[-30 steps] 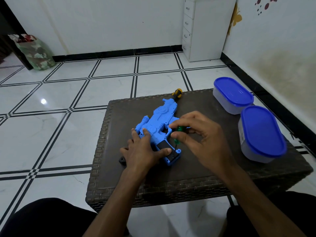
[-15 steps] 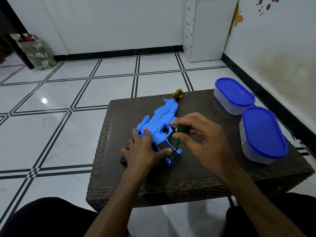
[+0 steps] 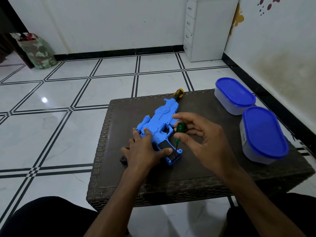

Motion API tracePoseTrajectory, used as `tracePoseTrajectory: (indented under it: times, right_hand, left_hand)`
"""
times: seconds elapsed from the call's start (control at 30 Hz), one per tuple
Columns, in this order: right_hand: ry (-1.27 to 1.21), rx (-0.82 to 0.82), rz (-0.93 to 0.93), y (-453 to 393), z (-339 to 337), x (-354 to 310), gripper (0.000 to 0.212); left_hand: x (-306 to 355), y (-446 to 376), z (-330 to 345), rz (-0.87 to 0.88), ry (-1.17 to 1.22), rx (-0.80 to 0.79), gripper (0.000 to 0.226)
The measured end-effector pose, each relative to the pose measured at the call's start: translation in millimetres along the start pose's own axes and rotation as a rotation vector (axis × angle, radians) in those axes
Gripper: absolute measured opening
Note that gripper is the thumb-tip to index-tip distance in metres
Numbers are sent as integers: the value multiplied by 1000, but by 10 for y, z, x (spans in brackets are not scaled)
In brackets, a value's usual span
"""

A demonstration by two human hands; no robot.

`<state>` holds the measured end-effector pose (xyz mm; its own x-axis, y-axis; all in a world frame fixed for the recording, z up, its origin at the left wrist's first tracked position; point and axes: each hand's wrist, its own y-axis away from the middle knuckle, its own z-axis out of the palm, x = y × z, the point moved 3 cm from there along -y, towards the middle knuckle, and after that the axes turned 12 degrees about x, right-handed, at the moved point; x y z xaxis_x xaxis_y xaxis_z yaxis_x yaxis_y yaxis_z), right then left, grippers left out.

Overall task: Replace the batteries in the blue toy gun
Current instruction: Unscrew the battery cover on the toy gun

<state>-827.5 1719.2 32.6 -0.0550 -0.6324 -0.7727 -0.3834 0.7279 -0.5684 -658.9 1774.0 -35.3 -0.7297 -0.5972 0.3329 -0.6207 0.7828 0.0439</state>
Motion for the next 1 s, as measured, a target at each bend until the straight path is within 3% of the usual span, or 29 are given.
tracePoseTrajectory:
  times: [0.63, 0.8, 1.0]
  right_hand:
    - [-61, 60, 30, 15, -82, -11, 34]
    - [-34, 187, 32, -39, -267, -13, 33]
    - [224, 363, 108, -43, -439, 373, 33]
  left_hand:
    - [2, -2, -14, -6, 7, -15, 110]
    - [4, 0, -26, -6, 15, -20, 110]
    - [-1, 7, -26, -4, 7, -10, 109]
